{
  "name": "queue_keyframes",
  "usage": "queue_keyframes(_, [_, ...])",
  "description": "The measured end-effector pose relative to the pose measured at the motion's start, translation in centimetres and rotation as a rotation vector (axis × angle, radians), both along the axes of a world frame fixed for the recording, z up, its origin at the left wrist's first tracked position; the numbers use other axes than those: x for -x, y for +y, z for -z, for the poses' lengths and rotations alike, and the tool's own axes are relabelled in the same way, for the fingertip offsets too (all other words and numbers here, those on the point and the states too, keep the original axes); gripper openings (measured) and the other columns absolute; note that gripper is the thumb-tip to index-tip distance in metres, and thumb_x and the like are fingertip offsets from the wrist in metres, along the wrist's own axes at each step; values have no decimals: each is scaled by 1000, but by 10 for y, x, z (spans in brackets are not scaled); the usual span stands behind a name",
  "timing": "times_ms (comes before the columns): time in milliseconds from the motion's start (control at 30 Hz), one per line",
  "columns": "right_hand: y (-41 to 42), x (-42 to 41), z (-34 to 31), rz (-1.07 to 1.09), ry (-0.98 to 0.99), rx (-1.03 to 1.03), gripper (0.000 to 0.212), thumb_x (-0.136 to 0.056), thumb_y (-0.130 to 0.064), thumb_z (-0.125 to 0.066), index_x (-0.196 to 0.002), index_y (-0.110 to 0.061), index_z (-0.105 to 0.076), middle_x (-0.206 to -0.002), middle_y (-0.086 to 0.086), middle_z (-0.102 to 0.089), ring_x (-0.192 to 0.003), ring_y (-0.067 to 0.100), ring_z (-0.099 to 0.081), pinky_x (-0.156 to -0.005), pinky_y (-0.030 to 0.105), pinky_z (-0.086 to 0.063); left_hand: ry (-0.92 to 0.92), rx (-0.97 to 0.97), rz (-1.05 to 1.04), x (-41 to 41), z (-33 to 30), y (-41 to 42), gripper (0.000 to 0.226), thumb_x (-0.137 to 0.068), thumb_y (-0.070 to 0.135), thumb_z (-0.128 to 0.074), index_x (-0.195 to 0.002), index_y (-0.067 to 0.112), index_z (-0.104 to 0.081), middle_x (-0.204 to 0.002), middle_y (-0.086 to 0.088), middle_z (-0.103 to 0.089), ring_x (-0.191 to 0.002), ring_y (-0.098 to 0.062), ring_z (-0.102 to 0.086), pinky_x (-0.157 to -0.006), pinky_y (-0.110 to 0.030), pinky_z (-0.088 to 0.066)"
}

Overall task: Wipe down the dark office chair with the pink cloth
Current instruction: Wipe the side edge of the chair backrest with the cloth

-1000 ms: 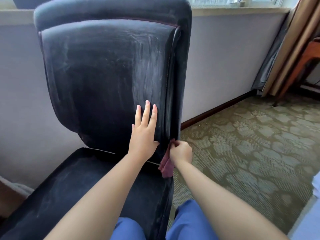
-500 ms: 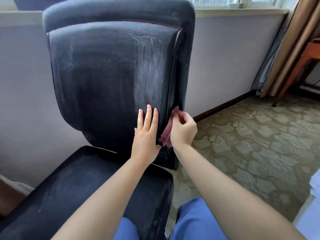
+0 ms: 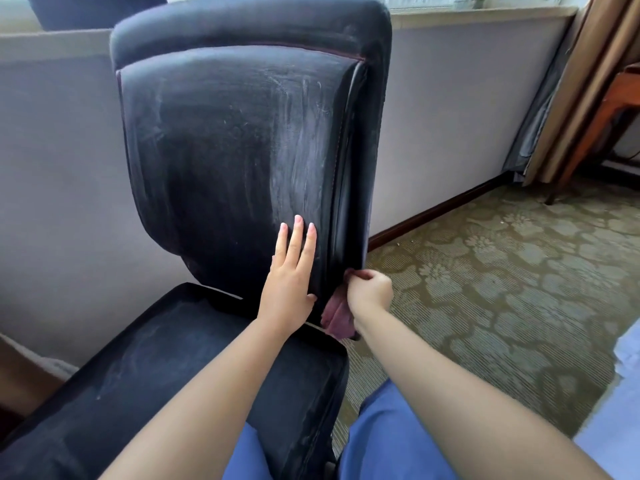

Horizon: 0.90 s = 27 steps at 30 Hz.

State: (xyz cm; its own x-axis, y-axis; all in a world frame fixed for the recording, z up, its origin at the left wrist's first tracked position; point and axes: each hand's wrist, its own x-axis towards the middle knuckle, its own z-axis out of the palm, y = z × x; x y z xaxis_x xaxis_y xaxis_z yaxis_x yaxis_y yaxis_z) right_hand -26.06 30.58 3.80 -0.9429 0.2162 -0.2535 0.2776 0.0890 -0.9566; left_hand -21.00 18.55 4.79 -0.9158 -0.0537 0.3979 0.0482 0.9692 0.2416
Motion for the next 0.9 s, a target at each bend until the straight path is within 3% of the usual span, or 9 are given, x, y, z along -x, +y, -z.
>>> queue_keyframes(100, [8, -5, -36, 9, 204, 72, 12, -82, -25, -70, -72, -21, -67, -74, -5, -67, -79, 15, -65, -75, 25, -50, 38, -9, 13, -4, 2, 4, 134, -65, 7, -82, -141, 27, 26, -147, 15, 38, -140, -14, 28, -103, -47, -42])
queue_keyframes(233, [15, -11, -60, -13, 472, 136, 9, -84, -25, -69, -86, -17, -72, -80, -8, -70, -78, 4, -64, -76, 14, -49, 65, 8, 25, -10, 5, 8, 133, -63, 8, -84, -142, 23, 22, -150, 10, 29, -143, -19, 19, -109, -36, -34])
queue_keyframes(333, [14, -20, -34, -24, 598, 6, 6, -85, -16, -67, -87, -11, -71, -85, 2, -68, -80, 13, -62, -77, 20, -47, 91, -11, 45, -12, 7, 10, 137, -63, 7, -84, -141, 31, 27, -149, 14, 31, -144, -18, 17, -105, -32, -38])
queue_keyframes(400, [13, -26, 0, -28, 553, -90, 5, -86, -11, -65, -85, -7, -69, -88, 8, -66, -81, 19, -61, -74, 21, -42, 118, -18, 50, -11, 10, 11, 139, -61, 5, -84, -141, 33, 26, -151, 11, 27, -144, -19, 14, -106, -32, -37])
queue_keyframes(533, [10, -26, 48, -131, 84, -312, 21, -91, -23, -58, -87, -6, -71, -91, 15, -69, -89, 30, -63, -70, 26, -40, 109, -7, 36, -10, 16, 9, 135, -63, 7, -85, -142, 29, 22, -153, 4, 20, -144, -22, 13, -111, -30, -23])
queue_keyframes(600, [9, -19, 42, -119, -13, -311, 24, -91, -25, -57, -89, -7, -72, -91, 15, -70, -92, 33, -63, -71, 28, -43, 100, 10, 31, -10, 14, 7, 132, -64, 8, -84, -143, 25, 20, -153, 4, 20, -144, -21, 14, -107, -27, -25])
queue_keyframes(667, [7, -19, 21, -59, 39, -209, 20, -90, -24, -60, -90, -10, -73, -89, 9, -71, -92, 28, -64, -71, 25, -41, 81, -4, 33, -10, 11, 6, 126, -67, 6, -82, -143, 24, 17, -152, 7, 22, -143, -18, 18, -106, -26, -29])
queue_keyframes(767, [4, -25, -22, 1, 293, 9, 12, -87, -24, -65, -87, -15, -74, -80, -5, -68, -86, 13, -64, -74, 20, -43, 92, -24, 37, -9, 9, 6, 125, -67, 3, -81, -144, 25, 15, -152, 10, 22, -143, -15, 19, -99, -25, -40])
queue_keyframes(900, [3, -18, -50, -38, 555, 63, 8, -85, -19, -67, -91, -17, -73, -90, -4, -70, -87, 7, -64, -82, 17, -48, 133, -42, 40, -6, 13, 7, 132, -61, 2, -84, -143, 27, 16, -155, 5, 13, -145, -21, 8, -98, -27, -39])
